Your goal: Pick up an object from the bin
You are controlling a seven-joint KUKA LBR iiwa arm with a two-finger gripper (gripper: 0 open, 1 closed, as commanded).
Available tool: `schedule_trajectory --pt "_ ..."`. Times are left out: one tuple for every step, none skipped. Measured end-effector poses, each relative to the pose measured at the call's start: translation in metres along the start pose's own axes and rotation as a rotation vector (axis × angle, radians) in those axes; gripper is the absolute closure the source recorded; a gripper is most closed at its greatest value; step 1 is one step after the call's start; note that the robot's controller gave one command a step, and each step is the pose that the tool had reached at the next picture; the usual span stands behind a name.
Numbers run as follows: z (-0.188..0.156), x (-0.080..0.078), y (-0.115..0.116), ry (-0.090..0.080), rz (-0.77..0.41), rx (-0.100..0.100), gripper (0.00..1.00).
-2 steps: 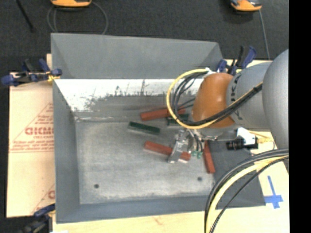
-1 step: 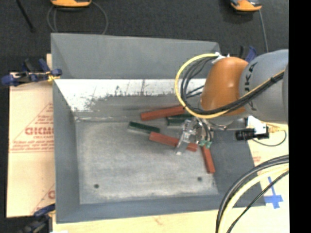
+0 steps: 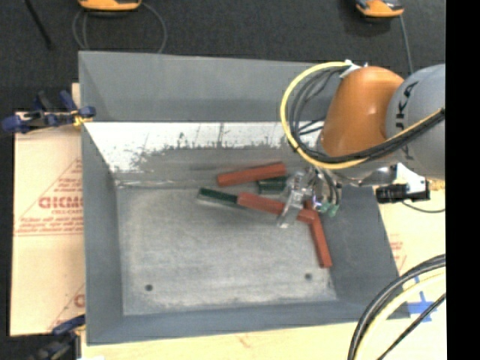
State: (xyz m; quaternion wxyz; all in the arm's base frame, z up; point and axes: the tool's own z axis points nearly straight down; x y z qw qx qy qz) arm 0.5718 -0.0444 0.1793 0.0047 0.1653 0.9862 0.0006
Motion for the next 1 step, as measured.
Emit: schedule_trajectory --pt "-0.0021 -0.0014 -0.0006 0.004 -0.003 0.002 1.0"
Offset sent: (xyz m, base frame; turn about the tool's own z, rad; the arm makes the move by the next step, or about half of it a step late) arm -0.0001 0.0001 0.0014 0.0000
